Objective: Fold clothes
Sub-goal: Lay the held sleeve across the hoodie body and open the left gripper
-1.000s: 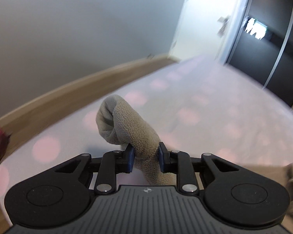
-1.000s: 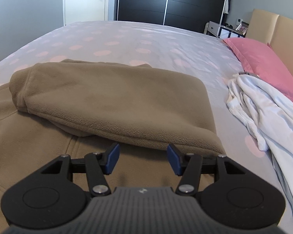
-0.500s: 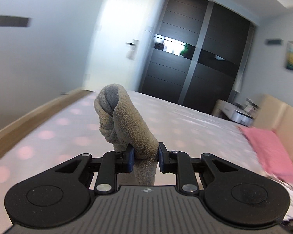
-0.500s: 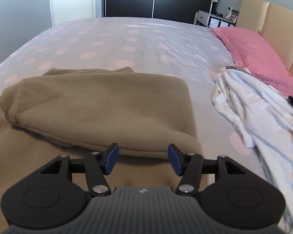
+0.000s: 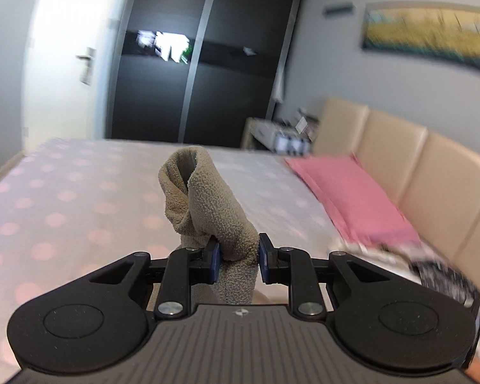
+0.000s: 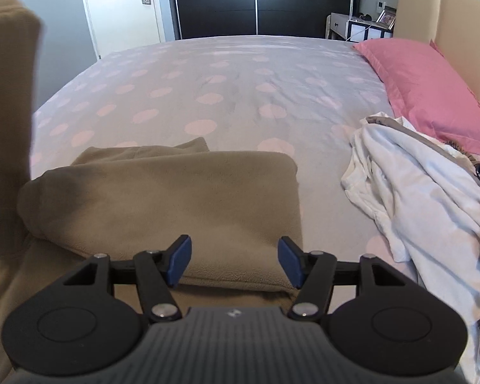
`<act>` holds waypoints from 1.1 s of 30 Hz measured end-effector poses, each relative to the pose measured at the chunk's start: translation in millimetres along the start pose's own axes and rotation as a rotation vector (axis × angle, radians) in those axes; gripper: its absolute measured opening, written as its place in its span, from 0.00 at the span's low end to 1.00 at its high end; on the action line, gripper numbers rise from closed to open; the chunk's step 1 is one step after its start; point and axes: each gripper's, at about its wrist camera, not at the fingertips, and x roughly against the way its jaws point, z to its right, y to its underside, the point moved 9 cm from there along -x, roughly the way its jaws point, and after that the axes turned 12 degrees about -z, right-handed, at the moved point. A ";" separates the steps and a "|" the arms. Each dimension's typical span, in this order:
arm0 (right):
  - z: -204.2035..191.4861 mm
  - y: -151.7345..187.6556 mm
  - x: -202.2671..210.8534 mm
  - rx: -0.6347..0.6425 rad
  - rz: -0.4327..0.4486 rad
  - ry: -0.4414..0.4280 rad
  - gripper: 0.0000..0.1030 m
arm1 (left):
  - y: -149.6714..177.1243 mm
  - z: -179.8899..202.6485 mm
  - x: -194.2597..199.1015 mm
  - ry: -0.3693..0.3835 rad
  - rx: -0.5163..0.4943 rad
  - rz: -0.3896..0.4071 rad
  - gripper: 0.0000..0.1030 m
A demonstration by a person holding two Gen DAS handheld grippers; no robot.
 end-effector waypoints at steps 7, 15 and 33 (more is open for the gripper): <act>16.5 -4.9 -7.7 -0.047 -0.004 -0.006 0.61 | 60.3 41.6 -89.5 0.071 -0.058 -0.143 0.20; 27.4 -1.0 -51.1 -0.077 -0.112 0.005 0.58 | 126.6 75.1 -170.0 0.064 -0.197 -0.319 0.20; 29.8 -23.8 -65.8 -0.169 -0.137 0.009 0.58 | 167.9 89.7 -177.1 0.265 -0.222 -0.458 0.45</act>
